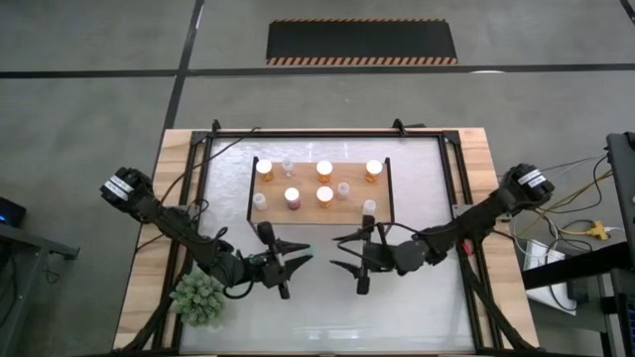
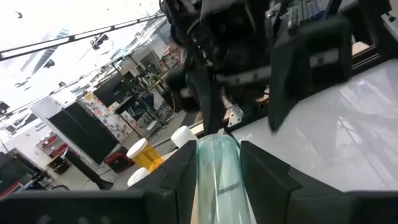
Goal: Pick and place medicine bottles onto shelf by color
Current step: Put the green pill bottle on the shelf
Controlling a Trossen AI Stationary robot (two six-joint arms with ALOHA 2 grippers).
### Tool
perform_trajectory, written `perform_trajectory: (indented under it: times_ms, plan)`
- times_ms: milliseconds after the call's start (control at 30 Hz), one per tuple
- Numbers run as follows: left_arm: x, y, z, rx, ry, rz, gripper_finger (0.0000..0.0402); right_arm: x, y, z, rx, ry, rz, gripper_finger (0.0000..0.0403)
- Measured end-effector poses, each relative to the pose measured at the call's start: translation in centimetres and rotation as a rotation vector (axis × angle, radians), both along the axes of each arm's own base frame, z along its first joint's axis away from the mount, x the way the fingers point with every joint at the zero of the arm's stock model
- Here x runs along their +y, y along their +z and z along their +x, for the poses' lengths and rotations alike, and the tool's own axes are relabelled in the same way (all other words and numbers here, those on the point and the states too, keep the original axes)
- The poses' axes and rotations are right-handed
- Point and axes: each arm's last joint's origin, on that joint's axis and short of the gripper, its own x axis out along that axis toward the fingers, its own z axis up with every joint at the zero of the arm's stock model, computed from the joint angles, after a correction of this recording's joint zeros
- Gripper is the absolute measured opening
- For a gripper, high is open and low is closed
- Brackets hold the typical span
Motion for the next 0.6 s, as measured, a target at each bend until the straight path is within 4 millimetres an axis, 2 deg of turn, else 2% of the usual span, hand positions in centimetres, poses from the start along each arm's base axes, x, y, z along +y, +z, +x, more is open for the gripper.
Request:
perform_trajectory:
  times_ms: [333, 600]
  plan:
    - [-0.3, 0.8, 0.0, -0.078, -0.116, -0.046, 0.0104, -0.4, -3.1, 2.1, 0.014, -0.045, -0.021, 0.0247]
    - [-0.4, 1.0, 0.0, -0.101, -0.156, -0.07, 0.0104, 0.2, -2.7, 3.0, -0.179, 0.046, -0.06, 0.0242]
